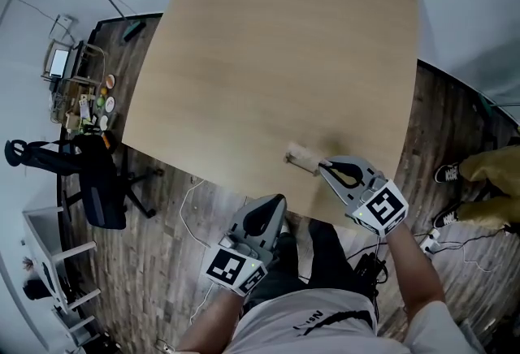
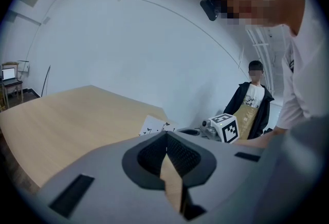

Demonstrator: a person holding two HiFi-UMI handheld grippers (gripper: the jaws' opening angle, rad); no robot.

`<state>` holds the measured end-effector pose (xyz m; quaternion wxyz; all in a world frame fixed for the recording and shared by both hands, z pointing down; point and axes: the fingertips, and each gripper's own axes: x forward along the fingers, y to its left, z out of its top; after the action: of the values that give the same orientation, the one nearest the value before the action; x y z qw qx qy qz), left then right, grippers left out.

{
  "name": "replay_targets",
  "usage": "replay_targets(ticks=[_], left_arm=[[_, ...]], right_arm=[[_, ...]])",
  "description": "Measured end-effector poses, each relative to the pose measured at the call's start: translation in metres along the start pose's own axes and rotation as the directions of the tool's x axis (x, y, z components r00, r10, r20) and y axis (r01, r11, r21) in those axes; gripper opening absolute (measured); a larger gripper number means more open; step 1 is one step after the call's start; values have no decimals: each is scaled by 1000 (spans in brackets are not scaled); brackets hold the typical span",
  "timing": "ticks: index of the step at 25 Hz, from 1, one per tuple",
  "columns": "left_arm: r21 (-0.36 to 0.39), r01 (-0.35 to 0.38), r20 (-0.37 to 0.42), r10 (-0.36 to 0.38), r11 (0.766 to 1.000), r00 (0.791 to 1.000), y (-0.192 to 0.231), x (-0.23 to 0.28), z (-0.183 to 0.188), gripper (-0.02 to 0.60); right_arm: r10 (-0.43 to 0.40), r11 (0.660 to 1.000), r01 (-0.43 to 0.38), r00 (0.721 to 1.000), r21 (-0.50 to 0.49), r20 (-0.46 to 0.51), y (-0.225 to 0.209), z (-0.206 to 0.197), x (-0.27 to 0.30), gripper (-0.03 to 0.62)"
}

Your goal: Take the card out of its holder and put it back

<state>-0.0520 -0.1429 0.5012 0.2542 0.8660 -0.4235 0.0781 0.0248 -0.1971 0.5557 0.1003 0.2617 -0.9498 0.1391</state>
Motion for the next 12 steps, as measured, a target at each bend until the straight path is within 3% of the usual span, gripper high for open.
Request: replay_targets(ticks=[6,12], left_arm=[[19,44,35,-44,999,998,-13,-13,34,12],[36,114,82,-117,993,990,-28,-34,72,12]], right_arm=[[-78,996,75,996,57,49,10,52,-19,25],[-133,991,129,986,43,103,37,113,-36,25]])
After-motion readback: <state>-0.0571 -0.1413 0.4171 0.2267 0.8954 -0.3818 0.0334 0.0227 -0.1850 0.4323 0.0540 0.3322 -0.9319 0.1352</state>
